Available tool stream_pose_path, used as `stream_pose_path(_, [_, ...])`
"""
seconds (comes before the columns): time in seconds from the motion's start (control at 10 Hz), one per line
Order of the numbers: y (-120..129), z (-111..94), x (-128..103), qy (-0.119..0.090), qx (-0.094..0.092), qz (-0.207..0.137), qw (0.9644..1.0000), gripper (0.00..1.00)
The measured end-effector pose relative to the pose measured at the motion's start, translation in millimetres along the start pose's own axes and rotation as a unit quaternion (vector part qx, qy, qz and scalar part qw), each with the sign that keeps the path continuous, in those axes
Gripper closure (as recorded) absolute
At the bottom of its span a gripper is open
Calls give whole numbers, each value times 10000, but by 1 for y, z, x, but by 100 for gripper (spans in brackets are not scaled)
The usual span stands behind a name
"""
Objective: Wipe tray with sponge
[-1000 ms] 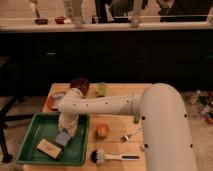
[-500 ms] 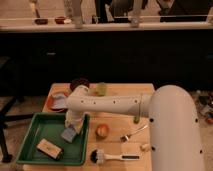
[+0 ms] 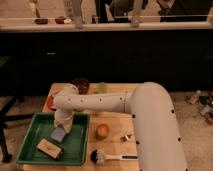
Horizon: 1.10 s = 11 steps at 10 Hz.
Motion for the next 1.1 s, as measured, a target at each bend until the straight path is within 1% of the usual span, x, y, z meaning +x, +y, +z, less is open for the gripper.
stream_pose_path(0.1, [0, -1, -10, -40, 22, -82, 10000, 82])
stream_pose_path(0.2, [3, -3, -14, -51, 34, -100, 9999, 82])
stream_pose_path(0.4, [23, -14, -16, -25, 56, -8, 10000, 82])
stream_pose_path(0.6, [54, -29, -10, 45, 69, 167, 9998, 82])
stream_pose_path(0.8, [75, -38, 0, 100, 67, 375, 9992, 82])
stream_pose_path(0.9, [81, -41, 7, 118, 59, 457, 9989, 82])
stream_pose_path(1.0, [81, -40, 12, 115, 46, 463, 9988, 82])
stream_pose_path(1.1, [74, -37, 15, 94, 39, 444, 9990, 82])
